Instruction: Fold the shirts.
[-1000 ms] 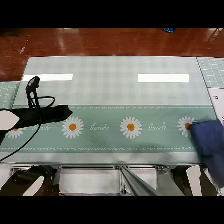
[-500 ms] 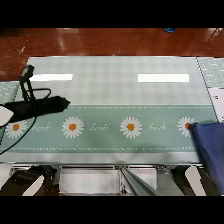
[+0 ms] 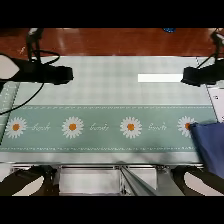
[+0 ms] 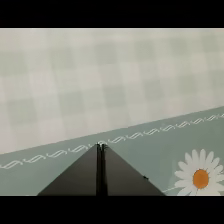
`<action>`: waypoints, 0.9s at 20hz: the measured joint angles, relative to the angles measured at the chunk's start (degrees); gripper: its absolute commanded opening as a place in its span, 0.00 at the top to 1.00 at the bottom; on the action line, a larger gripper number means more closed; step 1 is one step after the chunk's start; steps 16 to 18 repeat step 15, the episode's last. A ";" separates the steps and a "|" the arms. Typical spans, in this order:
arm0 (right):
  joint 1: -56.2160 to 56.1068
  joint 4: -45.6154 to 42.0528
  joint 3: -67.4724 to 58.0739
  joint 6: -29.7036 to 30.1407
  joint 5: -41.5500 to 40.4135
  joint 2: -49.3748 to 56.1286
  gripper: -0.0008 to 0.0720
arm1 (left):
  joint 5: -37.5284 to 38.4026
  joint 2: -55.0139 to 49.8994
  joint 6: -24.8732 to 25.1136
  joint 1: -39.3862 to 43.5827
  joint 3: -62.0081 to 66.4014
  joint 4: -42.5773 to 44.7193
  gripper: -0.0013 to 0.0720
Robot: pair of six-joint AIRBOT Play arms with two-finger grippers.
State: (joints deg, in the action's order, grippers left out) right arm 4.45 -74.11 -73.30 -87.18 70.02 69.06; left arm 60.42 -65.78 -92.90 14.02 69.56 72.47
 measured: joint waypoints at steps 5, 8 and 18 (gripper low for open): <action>-3.32 -1.60 -1.01 -0.52 0.50 2.43 0.95 | 5.33 -5.22 -0.28 0.22 1.66 1.09 0.96; -3.85 -1.75 -1.18 -0.70 0.59 2.78 0.95 | 6.71 -6.21 -0.31 0.22 1.90 1.42 0.96; -4.09 -1.92 -1.22 -0.70 0.61 2.95 0.95 | 7.52 -6.84 -0.35 0.22 2.01 1.49 0.96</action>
